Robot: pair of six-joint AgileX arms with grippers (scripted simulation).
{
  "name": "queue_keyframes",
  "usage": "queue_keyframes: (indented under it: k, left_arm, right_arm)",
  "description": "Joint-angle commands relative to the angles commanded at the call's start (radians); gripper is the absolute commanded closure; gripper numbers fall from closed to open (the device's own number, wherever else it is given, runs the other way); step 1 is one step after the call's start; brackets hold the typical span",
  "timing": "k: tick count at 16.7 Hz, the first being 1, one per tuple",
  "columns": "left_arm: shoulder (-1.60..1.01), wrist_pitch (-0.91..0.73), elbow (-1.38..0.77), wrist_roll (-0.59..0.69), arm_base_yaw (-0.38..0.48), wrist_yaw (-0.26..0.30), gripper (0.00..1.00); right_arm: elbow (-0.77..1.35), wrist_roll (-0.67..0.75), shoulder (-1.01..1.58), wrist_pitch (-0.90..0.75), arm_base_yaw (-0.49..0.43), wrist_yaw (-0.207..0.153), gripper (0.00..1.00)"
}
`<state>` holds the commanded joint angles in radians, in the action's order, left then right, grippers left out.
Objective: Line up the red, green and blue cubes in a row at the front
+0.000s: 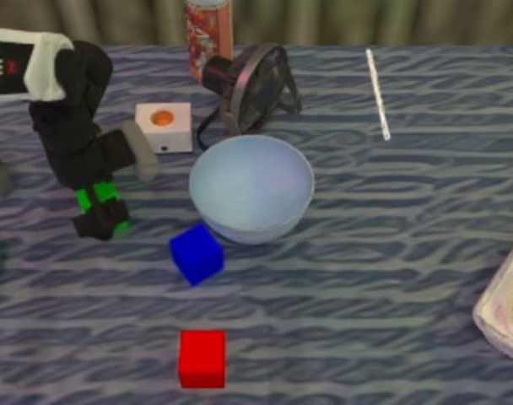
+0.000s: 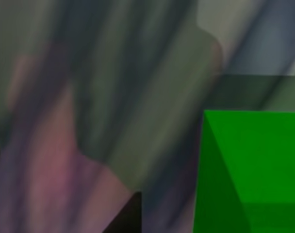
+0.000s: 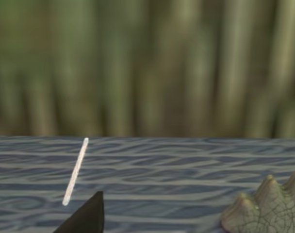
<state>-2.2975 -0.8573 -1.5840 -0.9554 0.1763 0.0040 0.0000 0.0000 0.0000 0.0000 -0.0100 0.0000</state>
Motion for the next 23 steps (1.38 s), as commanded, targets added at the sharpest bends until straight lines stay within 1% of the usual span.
queue_keyframes:
  k: [7,8,17,19,23]
  left_arm:
    - [0.0,0.0,0.0,0.0,0.0,0.0,0.98]
    - [0.0,0.0,0.0,0.0,0.0,0.0,1.0]
    - [0.008,-0.009,-0.002,0.0,0.0,0.002,1.0]
    - [0.023,-0.047,-0.029,-0.003,-0.002,0.002,1.0]
    - [0.081,-0.199,-0.109,0.002,-0.016,0.001,1.0]
  right_arm:
    - [0.0,0.0,0.0,0.0,0.0,0.0,0.0]
    - [0.0,0.0,0.0,0.0,0.0,0.0,0.0]
    - [0.0,0.0,0.0,0.0,0.0,0.0,0.0]
    - [0.0,0.0,0.0,0.0,0.0,0.0,0.0]
    - [0.0,0.0,0.0,0.0,0.0,0.0,0.0]
